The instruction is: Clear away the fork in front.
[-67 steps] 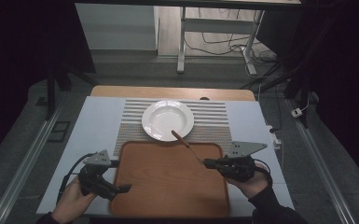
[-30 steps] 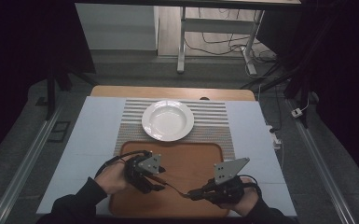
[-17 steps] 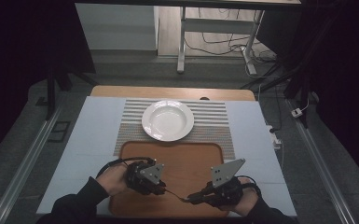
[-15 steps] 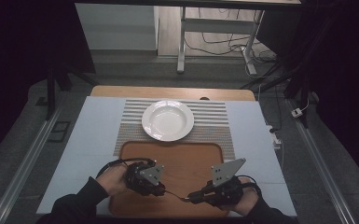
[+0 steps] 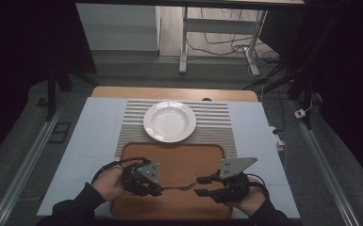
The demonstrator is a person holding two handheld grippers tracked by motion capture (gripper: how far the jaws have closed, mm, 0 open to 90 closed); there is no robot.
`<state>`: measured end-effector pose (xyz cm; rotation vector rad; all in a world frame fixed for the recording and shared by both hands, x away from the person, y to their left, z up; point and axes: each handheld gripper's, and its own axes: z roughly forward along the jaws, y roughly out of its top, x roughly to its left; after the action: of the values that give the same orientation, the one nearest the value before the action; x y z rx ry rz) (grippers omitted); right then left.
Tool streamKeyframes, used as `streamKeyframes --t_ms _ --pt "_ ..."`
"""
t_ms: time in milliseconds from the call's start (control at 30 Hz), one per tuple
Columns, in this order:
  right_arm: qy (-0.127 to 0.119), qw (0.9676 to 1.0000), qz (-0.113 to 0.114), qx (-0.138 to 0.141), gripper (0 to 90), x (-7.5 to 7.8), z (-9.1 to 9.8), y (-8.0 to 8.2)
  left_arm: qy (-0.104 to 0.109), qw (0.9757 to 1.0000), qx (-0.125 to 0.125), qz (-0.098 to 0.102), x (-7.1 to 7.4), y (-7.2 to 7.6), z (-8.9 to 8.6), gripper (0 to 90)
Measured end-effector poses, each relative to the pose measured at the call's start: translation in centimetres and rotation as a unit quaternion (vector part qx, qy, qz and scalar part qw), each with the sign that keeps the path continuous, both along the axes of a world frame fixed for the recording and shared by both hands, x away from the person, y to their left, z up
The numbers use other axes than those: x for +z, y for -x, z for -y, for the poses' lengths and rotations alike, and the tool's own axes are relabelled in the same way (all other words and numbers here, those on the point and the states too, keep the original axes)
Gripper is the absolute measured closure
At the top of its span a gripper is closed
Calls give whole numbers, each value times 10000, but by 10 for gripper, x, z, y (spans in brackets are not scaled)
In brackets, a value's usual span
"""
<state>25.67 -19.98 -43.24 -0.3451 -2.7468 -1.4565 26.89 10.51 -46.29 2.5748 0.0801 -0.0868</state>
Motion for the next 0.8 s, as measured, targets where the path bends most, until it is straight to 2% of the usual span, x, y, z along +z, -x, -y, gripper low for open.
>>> streamKeyframes --t_ms 133,167,233,333,400,567,700,800 --pt "137 9987 167 -471 523 0 7 2 15 9994 324 -77 0 4 -9 794" --pt "137 9987 167 -471 523 0 7 2 14 9992 376 -119 0 5 -11 794" --pt "236 9973 243 -653 490 -1 10 3 -58 9983 569 -89 0 6 -15 794" --pt "281 9956 241 -865 446 -2 14 4 -57 9965 815 -160 -1 8 -21 794" --pt "293 9950 147 -945 437 -2 17 6 -81 9946 1013 -222 -2 9 -25 794" --pt "382 9907 141 -1302 371 -3 24 11 -193 9890 1439 -295 -6 12 -32 793" --pt "391 9859 155 -1622 312 -3 31 13 -213 9830 1784 -380 -8 14 -38 793" --pt "389 9824 153 -1820 297 -2 37 15 -180 9775 2053 -450 -9 15 -43 793"
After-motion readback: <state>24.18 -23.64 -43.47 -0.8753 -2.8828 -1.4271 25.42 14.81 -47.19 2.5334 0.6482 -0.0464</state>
